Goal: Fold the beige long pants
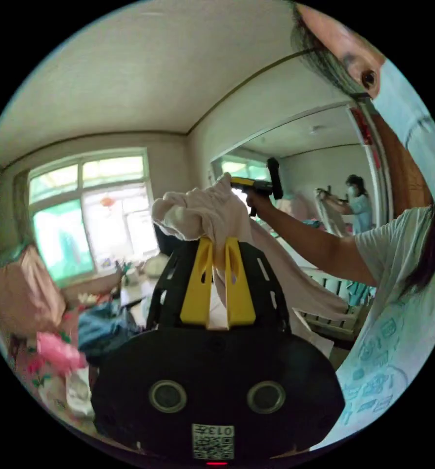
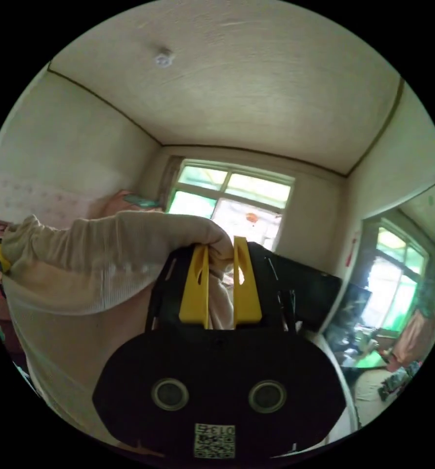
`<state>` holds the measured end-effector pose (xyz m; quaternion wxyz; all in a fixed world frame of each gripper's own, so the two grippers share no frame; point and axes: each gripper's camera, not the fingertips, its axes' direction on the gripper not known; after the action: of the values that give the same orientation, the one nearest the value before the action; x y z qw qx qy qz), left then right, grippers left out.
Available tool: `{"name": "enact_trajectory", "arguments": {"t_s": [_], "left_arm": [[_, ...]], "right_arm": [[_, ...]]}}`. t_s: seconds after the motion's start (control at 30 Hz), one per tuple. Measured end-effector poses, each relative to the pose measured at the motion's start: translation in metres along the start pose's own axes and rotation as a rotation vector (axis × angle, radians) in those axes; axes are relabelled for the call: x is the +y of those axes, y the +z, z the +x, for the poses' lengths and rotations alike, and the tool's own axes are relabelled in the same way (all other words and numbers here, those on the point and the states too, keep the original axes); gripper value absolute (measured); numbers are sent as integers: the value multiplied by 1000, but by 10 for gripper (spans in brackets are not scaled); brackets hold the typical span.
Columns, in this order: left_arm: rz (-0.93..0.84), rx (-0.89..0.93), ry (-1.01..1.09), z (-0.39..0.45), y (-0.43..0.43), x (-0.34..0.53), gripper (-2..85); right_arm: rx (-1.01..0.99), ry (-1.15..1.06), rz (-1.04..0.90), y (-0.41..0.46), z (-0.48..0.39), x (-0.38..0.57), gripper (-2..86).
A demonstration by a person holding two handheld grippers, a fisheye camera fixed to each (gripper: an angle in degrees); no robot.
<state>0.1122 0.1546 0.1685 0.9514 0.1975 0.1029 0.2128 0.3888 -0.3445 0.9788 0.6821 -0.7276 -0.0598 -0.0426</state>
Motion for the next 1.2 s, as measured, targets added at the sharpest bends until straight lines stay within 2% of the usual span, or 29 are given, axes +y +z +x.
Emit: {"name": "enact_trajectory", "arguments": {"t_s": [0.13, 0.27, 0.33, 0.47, 0.57, 0.63, 0.73, 0.83, 0.9, 0.97, 1.0, 1.07, 1.13, 1.2], "left_arm": [[-219, -238, -248, -62, -21, 91, 35], [-357, -400, -402, -112, -39, 171, 37], [-511, -505, -488, -146, -37, 233, 39], [-696, -530, -646, -194, -25, 321, 42], [-775, -505, -797, -228, -15, 374, 44], [-752, -459, -913, -252, -17, 397, 51], [-696, -358, -974, -281, -30, 402, 64], [-658, -248, -1005, -313, -48, 397, 62], [-587, -249, -1009, -332, -65, 388, 61], [-537, -275, -989, -355, -84, 376, 67], [-572, -326, -910, -369, -87, 365, 73], [-707, -394, -755, -390, -70, 349, 82], [-765, -324, -628, -416, -18, 337, 96], [-787, -226, -559, -431, 34, 329, 104]], "right_arm": [[-336, -20, -65, 143, -124, 38, 84], [-548, -69, -339, 273, -291, 96, 86], [-642, -57, -500, 325, -360, 134, 87], [-745, -182, -887, 405, -490, 224, 93], [-832, -215, -1054, 433, -529, 269, 116], [-874, -125, -1071, 447, -525, 280, 138], [-922, 31, -1079, 470, -488, 280, 154], [-917, 183, -945, 463, -415, 267, 144], [-857, 244, -818, 435, -363, 262, 141], [-699, 281, -663, 374, -301, 267, 139], [-643, 278, -628, 355, -289, 270, 138], [-363, 205, -552, 279, -263, 290, 135], [-185, 166, -605, 238, -258, 311, 119], [-115, 183, -732, 210, -253, 336, 73]]}}
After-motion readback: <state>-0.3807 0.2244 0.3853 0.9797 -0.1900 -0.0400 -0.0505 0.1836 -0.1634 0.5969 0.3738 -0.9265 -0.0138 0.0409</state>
